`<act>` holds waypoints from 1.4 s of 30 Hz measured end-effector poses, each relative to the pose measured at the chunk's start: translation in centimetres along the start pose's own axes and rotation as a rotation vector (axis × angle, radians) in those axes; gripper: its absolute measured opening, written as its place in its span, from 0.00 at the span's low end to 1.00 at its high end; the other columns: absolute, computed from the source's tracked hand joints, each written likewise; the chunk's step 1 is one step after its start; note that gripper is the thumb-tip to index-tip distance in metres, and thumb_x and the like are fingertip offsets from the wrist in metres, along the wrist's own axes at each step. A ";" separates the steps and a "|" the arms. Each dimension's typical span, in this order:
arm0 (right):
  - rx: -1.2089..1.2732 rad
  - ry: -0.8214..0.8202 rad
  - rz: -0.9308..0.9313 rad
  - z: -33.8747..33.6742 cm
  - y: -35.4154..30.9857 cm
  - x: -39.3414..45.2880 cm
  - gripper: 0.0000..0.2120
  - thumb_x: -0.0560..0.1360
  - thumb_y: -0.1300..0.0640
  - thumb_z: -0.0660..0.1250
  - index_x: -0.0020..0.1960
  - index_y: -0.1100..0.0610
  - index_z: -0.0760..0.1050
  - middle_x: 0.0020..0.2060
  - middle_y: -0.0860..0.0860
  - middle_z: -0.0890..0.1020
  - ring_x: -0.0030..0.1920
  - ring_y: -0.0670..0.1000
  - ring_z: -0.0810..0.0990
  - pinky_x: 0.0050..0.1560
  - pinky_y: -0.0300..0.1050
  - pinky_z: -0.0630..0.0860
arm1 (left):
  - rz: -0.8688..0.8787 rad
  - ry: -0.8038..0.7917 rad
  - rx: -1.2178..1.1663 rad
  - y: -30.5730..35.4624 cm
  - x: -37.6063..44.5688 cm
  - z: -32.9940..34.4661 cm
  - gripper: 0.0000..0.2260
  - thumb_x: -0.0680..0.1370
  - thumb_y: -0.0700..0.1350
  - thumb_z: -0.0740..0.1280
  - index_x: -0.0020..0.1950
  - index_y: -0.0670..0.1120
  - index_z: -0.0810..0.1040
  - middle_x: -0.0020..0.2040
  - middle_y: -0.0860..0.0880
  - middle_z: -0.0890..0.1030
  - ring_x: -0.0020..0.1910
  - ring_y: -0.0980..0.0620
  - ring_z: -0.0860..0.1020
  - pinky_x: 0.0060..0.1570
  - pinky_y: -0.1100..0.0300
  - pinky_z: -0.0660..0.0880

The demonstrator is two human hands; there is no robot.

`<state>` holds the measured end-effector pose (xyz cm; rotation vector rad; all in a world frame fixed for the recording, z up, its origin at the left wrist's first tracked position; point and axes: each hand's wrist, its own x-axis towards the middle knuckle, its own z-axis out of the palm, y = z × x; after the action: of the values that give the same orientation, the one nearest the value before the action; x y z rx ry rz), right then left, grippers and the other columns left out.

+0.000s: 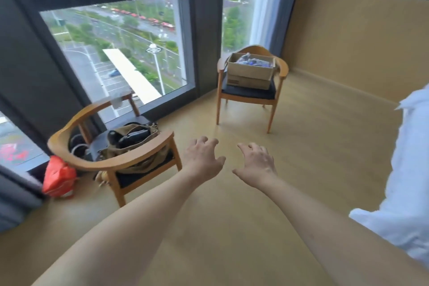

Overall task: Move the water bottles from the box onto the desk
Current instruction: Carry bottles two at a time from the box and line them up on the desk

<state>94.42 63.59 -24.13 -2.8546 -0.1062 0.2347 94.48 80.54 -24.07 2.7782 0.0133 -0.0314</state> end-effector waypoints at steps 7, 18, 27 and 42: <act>0.104 0.032 0.064 -0.3 3.7 11.4 0.39 0.72 0.40 0.73 0.79 0.45 0.63 0.74 0.52 0.69 0.73 0.57 0.66 0.71 0.55 0.67 | 0.075 -0.057 -0.004 1.0 13.0 3.7 0.27 0.77 0.62 0.65 0.76 0.55 0.70 0.75 0.47 0.71 0.74 0.44 0.66 0.70 0.44 0.69; 0.242 0.044 0.038 -5.3 8.3 35.9 0.37 0.72 0.43 0.75 0.77 0.44 0.65 0.74 0.49 0.70 0.73 0.55 0.67 0.69 0.54 0.71 | 0.054 0.007 0.057 3.7 38.6 4.0 0.27 0.75 0.64 0.64 0.72 0.56 0.74 0.70 0.48 0.74 0.71 0.44 0.68 0.65 0.46 0.71; 0.273 0.018 0.085 -8.8 12.1 51.5 0.35 0.73 0.47 0.75 0.77 0.45 0.67 0.73 0.50 0.70 0.73 0.55 0.66 0.70 0.52 0.70 | 0.075 -0.086 0.046 7.6 55.4 5.2 0.26 0.75 0.65 0.62 0.71 0.56 0.74 0.71 0.49 0.74 0.72 0.44 0.67 0.66 0.43 0.73; 0.196 0.011 0.200 -14.1 16.0 84.6 0.36 0.73 0.47 0.73 0.78 0.46 0.64 0.73 0.51 0.69 0.72 0.57 0.67 0.69 0.55 0.71 | 0.161 -0.122 0.042 9.1 90.6 7.2 0.30 0.74 0.65 0.59 0.73 0.54 0.72 0.69 0.48 0.74 0.68 0.43 0.69 0.62 0.44 0.73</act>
<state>180.88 52.53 -27.82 -2.6699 0.1947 0.2543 185.00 69.92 -29.69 2.8042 -0.2442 -0.1621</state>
